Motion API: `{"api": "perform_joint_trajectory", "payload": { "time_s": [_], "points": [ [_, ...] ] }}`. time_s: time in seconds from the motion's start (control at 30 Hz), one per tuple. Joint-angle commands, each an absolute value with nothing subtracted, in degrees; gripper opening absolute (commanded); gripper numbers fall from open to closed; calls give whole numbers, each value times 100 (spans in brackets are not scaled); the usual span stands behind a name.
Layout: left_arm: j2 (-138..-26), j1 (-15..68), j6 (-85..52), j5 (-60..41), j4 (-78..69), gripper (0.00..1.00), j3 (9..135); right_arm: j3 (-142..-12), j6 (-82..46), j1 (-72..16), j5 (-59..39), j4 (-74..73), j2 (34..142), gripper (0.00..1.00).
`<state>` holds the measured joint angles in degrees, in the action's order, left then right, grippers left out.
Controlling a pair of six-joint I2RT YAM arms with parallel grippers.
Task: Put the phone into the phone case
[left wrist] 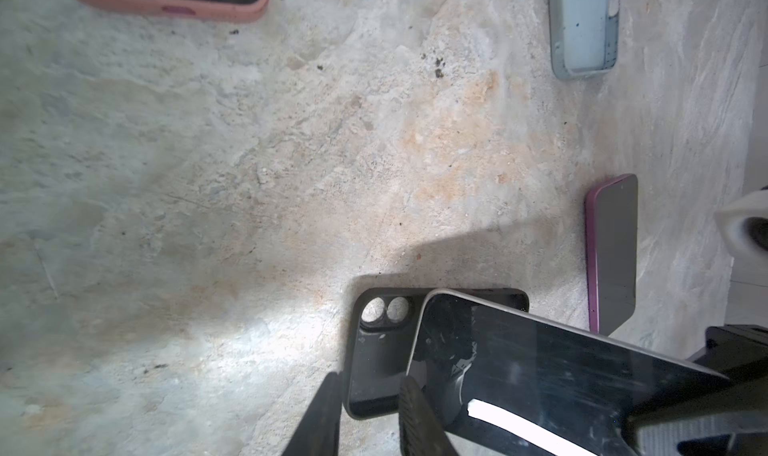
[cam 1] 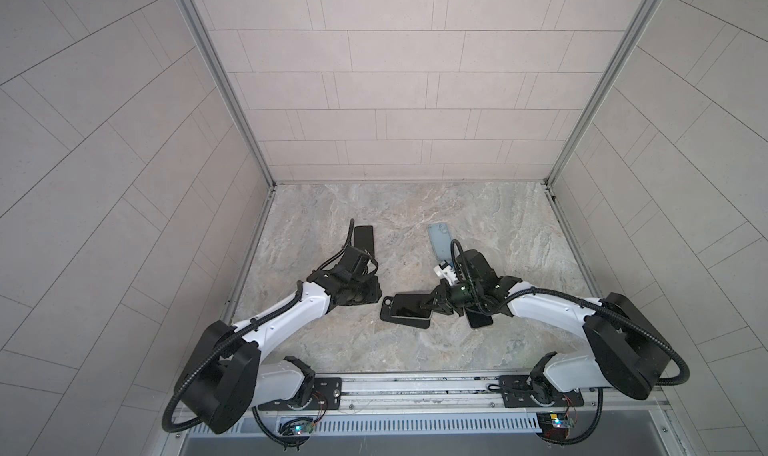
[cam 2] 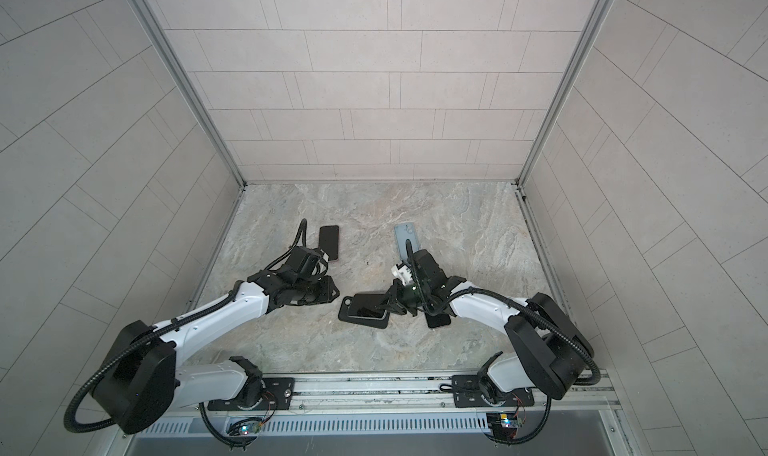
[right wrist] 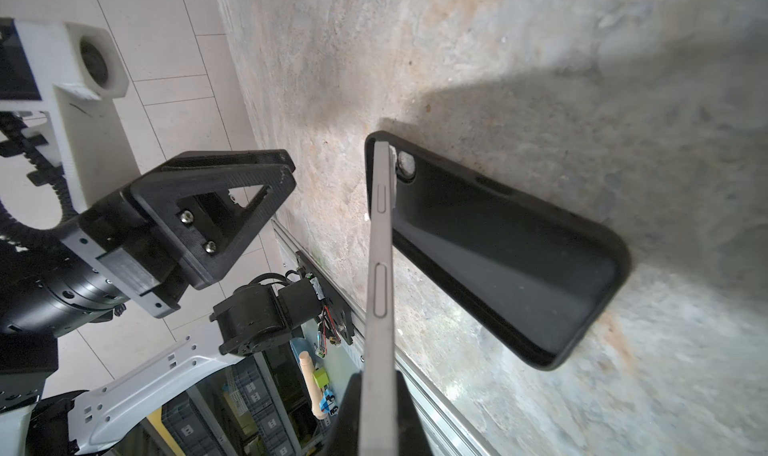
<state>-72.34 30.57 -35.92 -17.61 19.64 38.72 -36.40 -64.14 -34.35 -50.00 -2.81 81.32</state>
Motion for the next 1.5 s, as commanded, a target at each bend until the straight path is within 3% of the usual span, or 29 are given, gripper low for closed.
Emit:
{"api": "perform_joint_trajectory", "payload": {
  "time_s": [0.0, 0.6, 0.83, 1.13, 1.23, 1.37, 1.47],
  "points": [
    [-7227, 3015, -3821, -2089, 1569, 31, 3742, -3859, -6162, -3424, -5364, -428, 8221, 0],
    [-7645, 2988, -4070, -2382, 971, 32, 3253, -3841, -6017, -3423, -5361, -501, 8710, 0],
    [-7712, 2989, -4061, -2412, 910, 41, 3077, -3841, -5994, -3422, -5337, -466, 8763, 1],
    [-8080, 2989, -4122, -2671, 490, 42, 3006, -3836, -5975, -3419, -5314, -436, 8789, 7],
    [-8089, 2988, -4120, -2698, 435, 42, 2997, -3824, -5959, -3419, -5298, -431, 8798, 12],
    [-8019, 2992, -4121, -2690, 453, 39, 2984, -3823, -5950, -3425, -5300, -426, 8822, 32],
    [-7934, 2988, -4122, -2655, 462, 37, 2953, -3823, -5950, -3424, -5291, -426, 8816, 37]
  ]
}}
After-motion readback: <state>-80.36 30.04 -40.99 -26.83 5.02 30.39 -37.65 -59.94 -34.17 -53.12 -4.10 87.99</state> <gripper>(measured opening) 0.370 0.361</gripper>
